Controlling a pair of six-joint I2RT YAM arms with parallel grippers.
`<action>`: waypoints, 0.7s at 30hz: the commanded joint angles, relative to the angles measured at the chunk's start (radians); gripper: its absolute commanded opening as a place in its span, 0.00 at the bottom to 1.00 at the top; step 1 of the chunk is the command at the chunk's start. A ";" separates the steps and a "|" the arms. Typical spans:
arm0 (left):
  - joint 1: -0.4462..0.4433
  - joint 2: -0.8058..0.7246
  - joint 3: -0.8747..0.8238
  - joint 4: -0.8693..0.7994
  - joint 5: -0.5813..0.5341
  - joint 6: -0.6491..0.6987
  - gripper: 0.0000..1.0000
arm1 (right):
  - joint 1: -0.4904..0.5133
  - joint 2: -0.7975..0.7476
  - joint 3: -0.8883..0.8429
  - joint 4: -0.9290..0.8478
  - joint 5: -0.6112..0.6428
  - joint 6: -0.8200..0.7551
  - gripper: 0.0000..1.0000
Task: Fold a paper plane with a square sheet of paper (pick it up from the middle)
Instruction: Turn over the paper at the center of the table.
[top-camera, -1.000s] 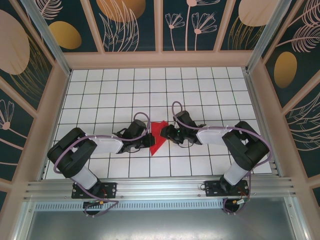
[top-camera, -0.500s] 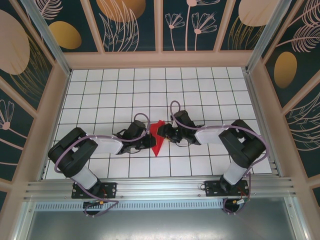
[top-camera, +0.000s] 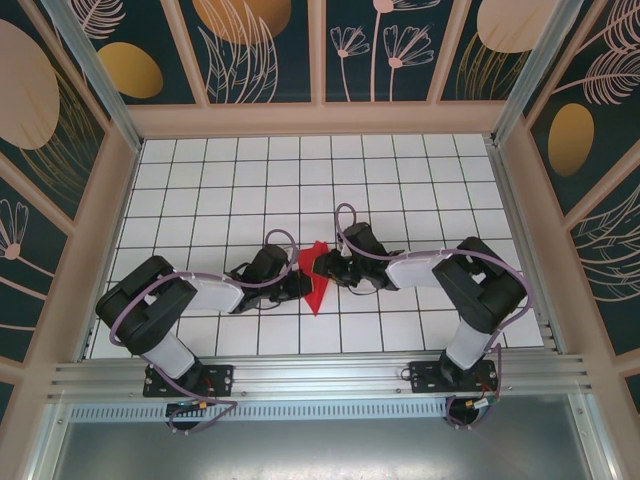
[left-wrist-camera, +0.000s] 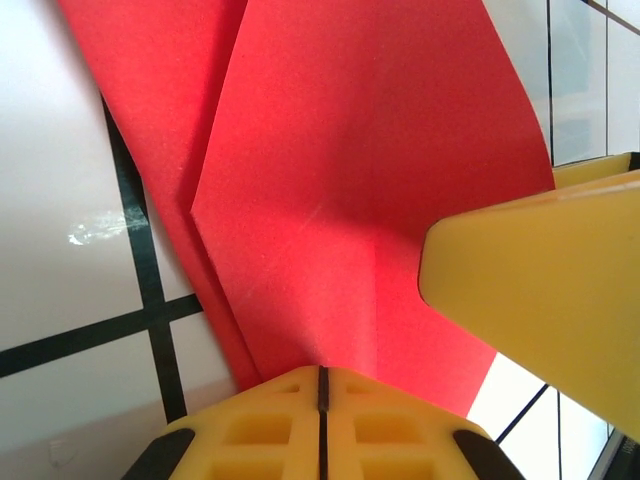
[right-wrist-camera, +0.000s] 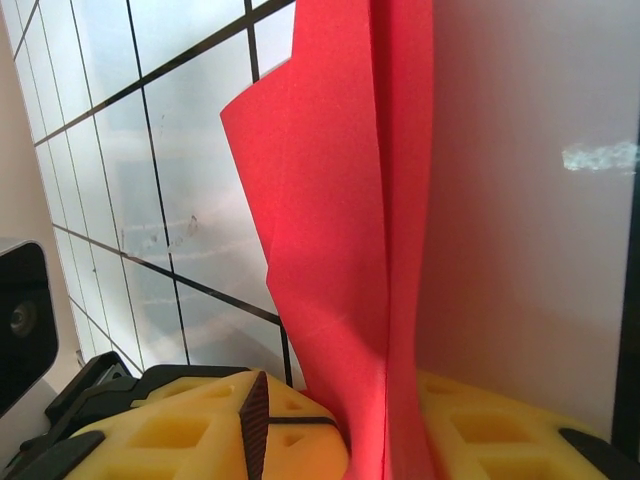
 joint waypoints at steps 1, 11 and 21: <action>-0.001 -0.010 -0.019 0.041 0.035 -0.025 0.07 | 0.012 0.025 0.015 0.027 0.009 -0.017 0.38; -0.001 -0.018 -0.044 0.070 0.046 -0.041 0.06 | -0.003 0.078 0.067 -0.003 -0.028 -0.115 0.26; -0.001 -0.079 -0.053 0.084 0.051 -0.045 0.09 | -0.034 0.049 0.093 -0.049 -0.074 -0.201 0.08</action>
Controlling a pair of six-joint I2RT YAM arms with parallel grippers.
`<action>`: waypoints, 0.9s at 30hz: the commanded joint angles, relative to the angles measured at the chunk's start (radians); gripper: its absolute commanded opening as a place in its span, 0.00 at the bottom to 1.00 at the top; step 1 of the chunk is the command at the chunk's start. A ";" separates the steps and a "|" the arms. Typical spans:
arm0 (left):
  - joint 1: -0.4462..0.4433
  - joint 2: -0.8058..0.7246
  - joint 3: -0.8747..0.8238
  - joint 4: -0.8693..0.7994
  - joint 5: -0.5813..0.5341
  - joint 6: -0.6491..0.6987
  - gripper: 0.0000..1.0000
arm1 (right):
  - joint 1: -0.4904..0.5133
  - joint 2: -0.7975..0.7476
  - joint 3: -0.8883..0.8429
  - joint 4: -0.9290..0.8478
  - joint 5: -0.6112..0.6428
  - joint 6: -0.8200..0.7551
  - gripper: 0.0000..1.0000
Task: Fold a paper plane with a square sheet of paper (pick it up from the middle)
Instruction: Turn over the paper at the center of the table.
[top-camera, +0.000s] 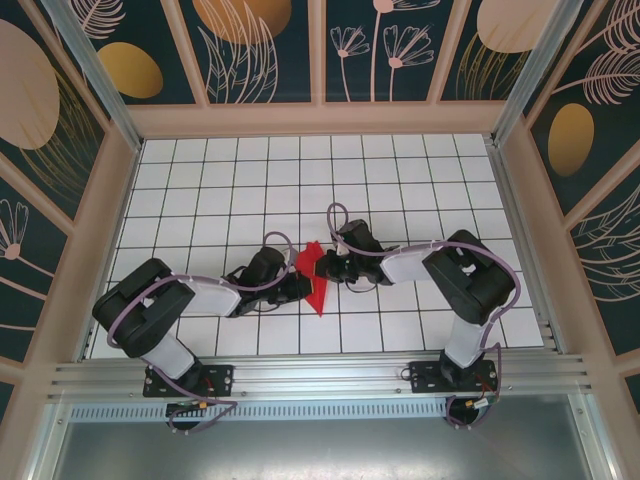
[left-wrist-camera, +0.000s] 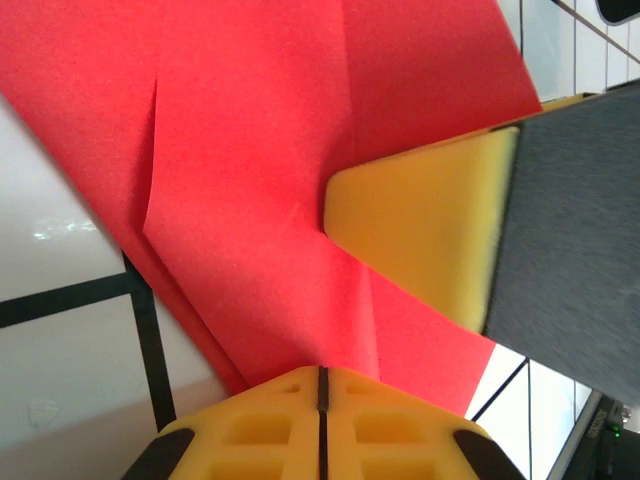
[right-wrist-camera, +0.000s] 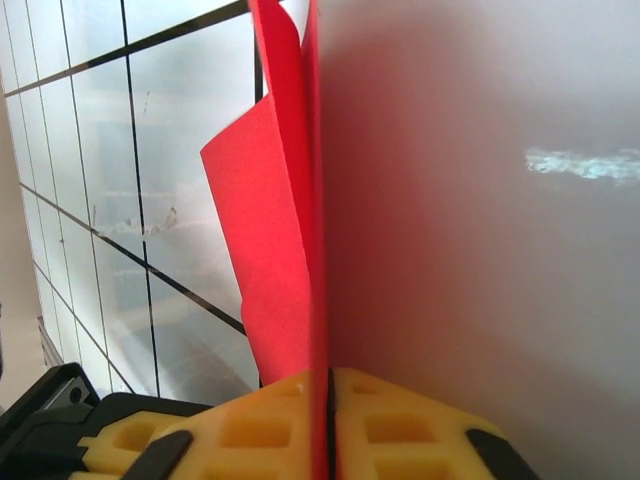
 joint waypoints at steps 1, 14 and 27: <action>-0.001 -0.069 -0.019 0.055 0.033 -0.013 0.10 | -0.015 -0.040 0.040 -0.044 -0.017 -0.058 0.06; 0.000 -0.524 -0.059 -0.245 -0.405 0.028 0.33 | 0.016 -0.249 0.388 -0.970 0.824 -0.298 0.08; 0.000 -0.794 -0.111 -0.482 -0.761 -0.081 0.38 | 0.252 0.248 0.707 -1.262 1.127 -0.254 0.13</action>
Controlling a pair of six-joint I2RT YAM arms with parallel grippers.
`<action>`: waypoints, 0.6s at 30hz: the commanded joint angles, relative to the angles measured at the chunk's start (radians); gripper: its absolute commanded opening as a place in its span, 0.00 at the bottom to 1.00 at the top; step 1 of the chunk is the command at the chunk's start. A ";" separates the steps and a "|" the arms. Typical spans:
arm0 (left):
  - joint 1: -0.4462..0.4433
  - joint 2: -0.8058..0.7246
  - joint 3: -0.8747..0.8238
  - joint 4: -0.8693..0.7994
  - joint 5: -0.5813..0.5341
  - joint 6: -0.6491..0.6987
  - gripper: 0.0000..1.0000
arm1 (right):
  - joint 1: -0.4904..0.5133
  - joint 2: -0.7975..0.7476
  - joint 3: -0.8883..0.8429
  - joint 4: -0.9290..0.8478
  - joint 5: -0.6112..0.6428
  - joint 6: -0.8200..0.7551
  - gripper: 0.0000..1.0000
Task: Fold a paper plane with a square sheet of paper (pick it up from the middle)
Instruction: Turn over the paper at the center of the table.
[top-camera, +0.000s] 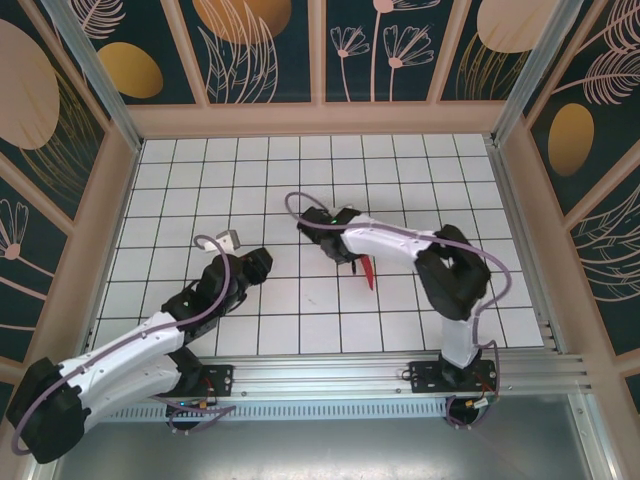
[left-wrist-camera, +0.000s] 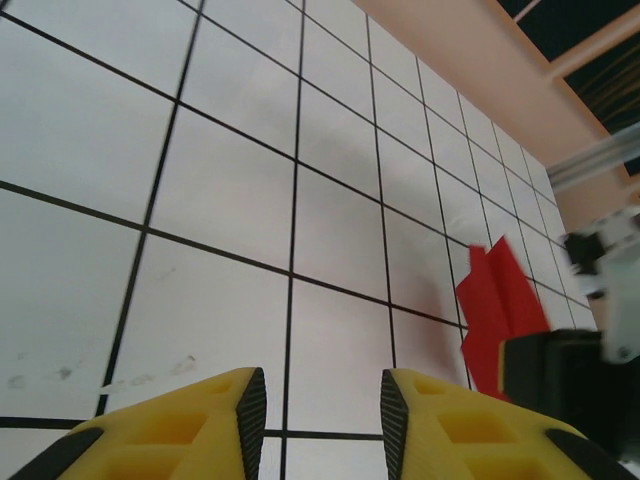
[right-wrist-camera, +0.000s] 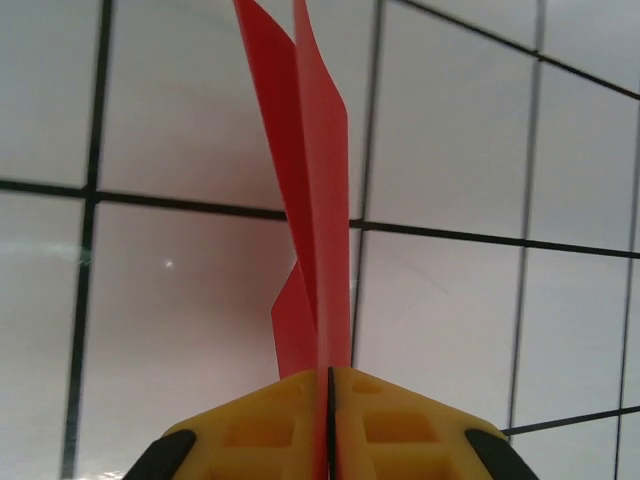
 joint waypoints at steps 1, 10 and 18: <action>-0.001 -0.073 -0.035 -0.091 -0.118 -0.048 0.39 | 0.078 0.116 0.107 -0.098 0.033 0.012 0.14; -0.001 -0.126 -0.053 -0.107 -0.104 -0.032 0.42 | 0.114 -0.021 0.082 0.119 -0.264 -0.017 0.53; 0.000 0.022 -0.054 0.053 0.052 -0.005 0.44 | -0.131 -0.472 -0.381 0.570 -0.763 0.029 0.53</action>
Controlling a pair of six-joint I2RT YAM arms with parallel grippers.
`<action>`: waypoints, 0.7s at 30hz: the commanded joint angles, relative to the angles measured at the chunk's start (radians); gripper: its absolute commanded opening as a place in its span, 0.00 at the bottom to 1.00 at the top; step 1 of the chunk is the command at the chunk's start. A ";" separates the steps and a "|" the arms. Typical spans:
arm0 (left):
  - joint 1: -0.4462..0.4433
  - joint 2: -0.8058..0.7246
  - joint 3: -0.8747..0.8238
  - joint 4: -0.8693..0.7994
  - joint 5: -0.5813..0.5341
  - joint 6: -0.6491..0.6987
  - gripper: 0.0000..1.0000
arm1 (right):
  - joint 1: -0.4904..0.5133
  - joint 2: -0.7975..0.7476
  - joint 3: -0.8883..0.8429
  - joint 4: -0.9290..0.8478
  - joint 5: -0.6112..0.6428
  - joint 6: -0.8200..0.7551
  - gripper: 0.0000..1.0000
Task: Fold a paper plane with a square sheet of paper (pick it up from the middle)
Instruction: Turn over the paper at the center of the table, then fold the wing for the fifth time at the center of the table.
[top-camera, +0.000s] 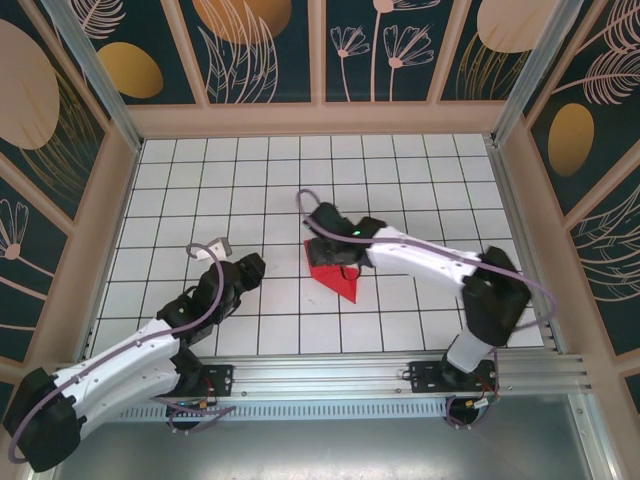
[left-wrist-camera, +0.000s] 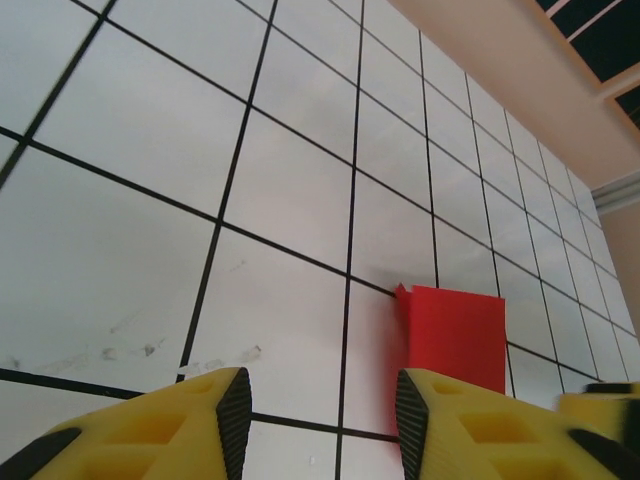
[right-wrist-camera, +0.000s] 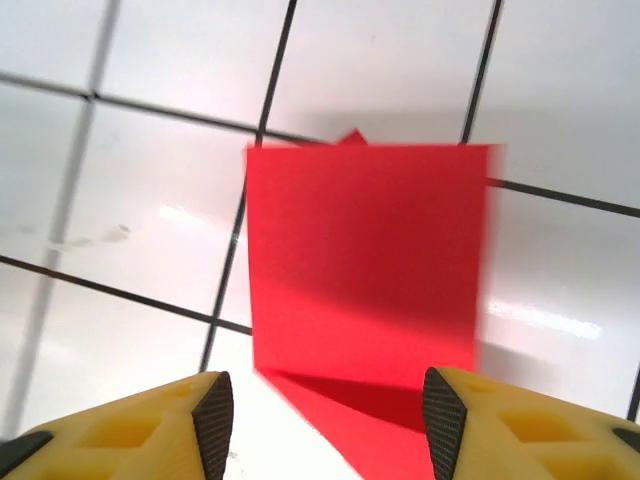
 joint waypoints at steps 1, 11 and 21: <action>0.000 0.070 -0.009 0.111 0.102 0.020 0.44 | -0.134 -0.114 -0.196 0.246 -0.326 0.050 0.46; -0.001 0.350 0.067 0.250 0.316 0.016 0.44 | -0.213 -0.140 -0.380 0.364 -0.567 0.026 0.14; 0.000 0.529 0.131 0.297 0.429 0.001 0.47 | -0.258 -0.029 -0.394 0.435 -0.616 -0.002 0.09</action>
